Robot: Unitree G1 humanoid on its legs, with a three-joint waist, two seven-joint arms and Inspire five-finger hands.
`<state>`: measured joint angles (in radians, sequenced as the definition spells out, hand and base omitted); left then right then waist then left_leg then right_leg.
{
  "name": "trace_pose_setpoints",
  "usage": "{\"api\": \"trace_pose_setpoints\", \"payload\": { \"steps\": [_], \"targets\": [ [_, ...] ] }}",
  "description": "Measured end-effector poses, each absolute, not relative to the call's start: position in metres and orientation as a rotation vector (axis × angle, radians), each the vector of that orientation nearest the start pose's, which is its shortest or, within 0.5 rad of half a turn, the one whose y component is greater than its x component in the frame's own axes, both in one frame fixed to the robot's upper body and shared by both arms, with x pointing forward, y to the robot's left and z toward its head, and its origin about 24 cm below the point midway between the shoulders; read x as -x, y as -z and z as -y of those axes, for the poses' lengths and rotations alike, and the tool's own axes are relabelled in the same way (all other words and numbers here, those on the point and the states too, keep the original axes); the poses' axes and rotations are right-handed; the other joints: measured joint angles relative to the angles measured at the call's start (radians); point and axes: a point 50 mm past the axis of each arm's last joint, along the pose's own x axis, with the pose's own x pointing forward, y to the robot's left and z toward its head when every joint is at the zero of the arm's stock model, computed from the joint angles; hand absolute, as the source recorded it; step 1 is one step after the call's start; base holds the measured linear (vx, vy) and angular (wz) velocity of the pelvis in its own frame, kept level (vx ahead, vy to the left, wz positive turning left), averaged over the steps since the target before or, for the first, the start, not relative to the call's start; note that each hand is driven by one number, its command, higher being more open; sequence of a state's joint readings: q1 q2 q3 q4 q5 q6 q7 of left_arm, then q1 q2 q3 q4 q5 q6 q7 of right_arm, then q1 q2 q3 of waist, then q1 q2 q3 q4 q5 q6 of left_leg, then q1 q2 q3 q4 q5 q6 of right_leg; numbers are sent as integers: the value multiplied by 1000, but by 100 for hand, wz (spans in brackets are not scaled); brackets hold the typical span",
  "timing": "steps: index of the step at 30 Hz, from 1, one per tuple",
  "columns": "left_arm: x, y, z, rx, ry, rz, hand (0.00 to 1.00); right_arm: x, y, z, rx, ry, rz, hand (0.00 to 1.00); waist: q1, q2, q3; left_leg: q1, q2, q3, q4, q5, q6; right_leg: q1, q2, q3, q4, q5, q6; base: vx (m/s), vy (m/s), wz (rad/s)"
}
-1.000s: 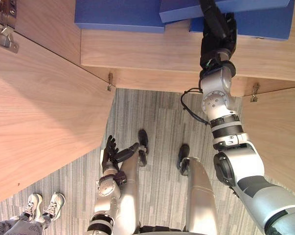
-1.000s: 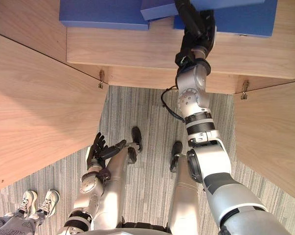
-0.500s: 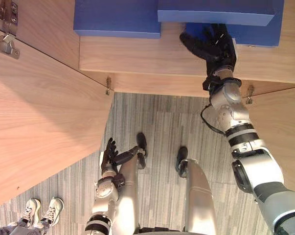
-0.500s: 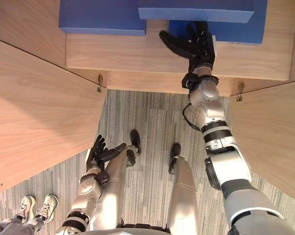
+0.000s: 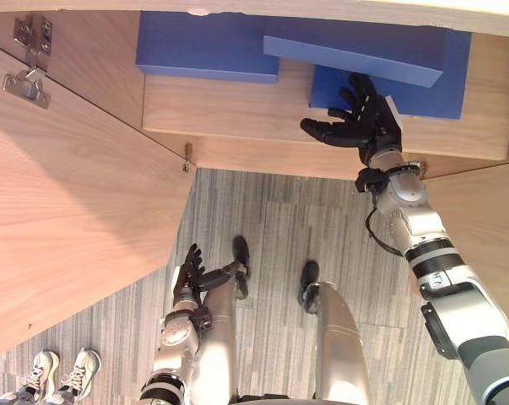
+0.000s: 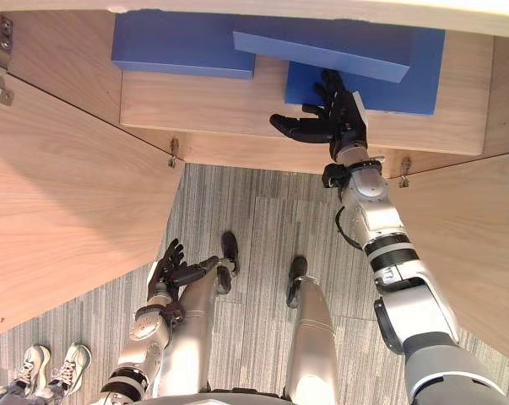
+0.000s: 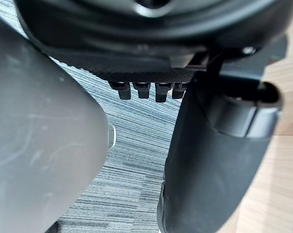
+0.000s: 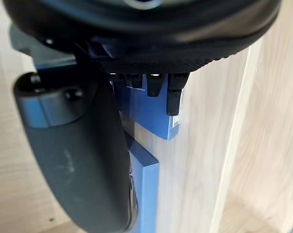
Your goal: Walk over to the cabinet, pick up the folder, carry it to the office cabinet, place the folder inside the office cabinet, then close the office cabinet door
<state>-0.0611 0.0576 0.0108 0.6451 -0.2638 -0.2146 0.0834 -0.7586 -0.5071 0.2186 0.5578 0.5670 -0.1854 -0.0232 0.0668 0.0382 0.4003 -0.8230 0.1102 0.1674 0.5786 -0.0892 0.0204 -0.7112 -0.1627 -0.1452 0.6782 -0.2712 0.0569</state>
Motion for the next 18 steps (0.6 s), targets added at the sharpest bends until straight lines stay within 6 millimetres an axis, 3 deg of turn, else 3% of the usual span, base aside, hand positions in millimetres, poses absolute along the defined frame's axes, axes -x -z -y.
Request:
{"api": "trace_pose_setpoints", "payload": {
  "steps": [8,15,18],
  "targets": [
    [-228,68,-173,170,-180,-380,100,-366,-181,196,31,-107,366,100,0,0,0,18,-7,2,-21,4,-2,15,-4,-2,-16,1,1,12,-7,1],
    [-227,69,-173,171,-165,-382,100,-362,-185,197,148,-227,356,100,0,-1,1,28,-11,-3,-39,10,-1,32,-3,-9,-38,7,4,2,-3,0],
    [-227,69,-173,170,-161,-383,100,-358,-191,195,281,-271,368,100,-1,-1,1,28,-11,-2,-42,12,-1,33,-1,-9,-50,13,5,0,0,0]
  ]
}}
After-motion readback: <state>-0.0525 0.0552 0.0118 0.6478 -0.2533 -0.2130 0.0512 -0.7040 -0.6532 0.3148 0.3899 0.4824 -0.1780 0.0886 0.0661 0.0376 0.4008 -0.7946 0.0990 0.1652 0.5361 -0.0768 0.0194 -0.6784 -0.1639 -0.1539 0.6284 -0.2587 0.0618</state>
